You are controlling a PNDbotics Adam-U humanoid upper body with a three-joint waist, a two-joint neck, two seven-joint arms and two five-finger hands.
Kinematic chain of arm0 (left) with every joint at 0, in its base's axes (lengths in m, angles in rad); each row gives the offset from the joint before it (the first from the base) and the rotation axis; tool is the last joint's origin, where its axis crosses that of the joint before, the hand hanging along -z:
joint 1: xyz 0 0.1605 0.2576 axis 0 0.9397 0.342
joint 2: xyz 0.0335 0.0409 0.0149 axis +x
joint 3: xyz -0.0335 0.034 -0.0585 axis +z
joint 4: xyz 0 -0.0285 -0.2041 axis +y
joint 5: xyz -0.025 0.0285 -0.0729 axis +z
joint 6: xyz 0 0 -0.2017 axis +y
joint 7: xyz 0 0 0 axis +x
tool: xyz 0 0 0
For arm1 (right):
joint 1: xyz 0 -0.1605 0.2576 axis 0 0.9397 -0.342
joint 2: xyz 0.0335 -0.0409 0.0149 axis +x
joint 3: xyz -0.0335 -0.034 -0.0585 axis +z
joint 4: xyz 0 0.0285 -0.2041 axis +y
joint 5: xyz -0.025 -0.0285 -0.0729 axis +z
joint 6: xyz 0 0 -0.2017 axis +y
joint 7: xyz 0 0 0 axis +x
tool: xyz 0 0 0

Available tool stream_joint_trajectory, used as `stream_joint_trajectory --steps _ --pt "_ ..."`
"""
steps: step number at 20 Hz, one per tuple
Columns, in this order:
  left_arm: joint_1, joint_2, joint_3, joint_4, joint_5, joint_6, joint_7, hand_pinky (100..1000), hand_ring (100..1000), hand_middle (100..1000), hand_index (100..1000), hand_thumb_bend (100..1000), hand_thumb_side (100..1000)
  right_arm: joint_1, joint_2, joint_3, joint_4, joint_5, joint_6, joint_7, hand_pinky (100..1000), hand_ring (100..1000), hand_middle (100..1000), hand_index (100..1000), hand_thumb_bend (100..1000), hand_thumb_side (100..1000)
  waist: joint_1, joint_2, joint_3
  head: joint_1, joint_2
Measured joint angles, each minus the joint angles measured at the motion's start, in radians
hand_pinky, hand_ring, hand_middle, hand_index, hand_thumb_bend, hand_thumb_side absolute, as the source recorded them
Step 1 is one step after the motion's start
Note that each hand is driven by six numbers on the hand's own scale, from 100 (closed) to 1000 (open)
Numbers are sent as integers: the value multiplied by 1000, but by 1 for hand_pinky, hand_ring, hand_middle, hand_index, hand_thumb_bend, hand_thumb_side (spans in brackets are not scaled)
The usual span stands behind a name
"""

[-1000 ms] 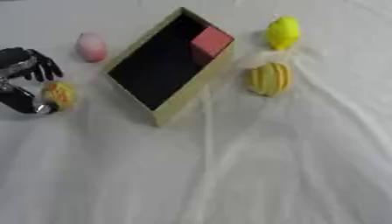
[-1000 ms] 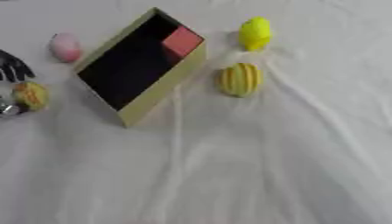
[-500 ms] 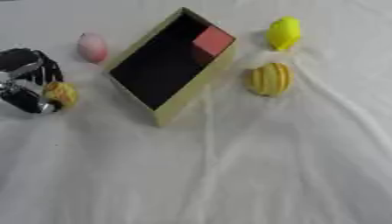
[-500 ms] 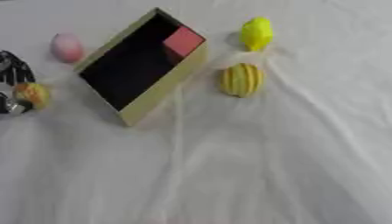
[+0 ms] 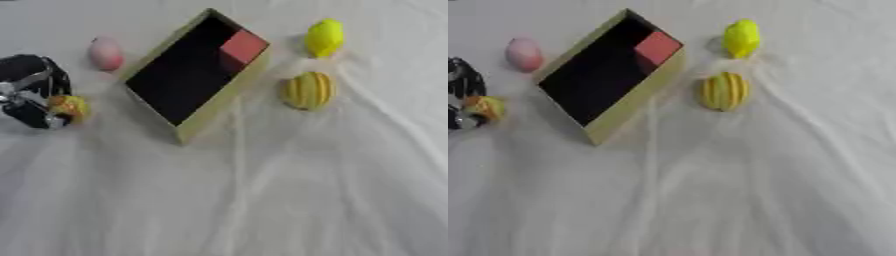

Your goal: Pick up objects on the table and place them in the box.

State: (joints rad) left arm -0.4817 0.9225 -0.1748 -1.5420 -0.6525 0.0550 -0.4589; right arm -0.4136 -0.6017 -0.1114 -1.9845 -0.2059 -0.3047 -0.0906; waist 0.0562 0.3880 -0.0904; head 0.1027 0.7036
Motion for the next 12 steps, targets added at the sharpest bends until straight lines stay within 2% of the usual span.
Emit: stream_joint_trajectory --steps 6,9,12 --pt "-25 2 38 -142 10 26 -2 541 489 447 579 334 100 4 -1 -6 0 0 -2 -2 888 822 665 858 100 690 0 0 4 -12 0" --pt "-59 2 57 -240 28 32 0 537 484 442 569 287 100 9 -1 -6 0 0 -3 -4 888 822 665 858 100 690 1 -1 6 -17 1" --pt "-114 2 61 -327 69 31 0 537 480 454 564 281 100 9 -2 -6 0 0 -4 -4 889 822 666 858 100 690 3 -6 8 -18 8"
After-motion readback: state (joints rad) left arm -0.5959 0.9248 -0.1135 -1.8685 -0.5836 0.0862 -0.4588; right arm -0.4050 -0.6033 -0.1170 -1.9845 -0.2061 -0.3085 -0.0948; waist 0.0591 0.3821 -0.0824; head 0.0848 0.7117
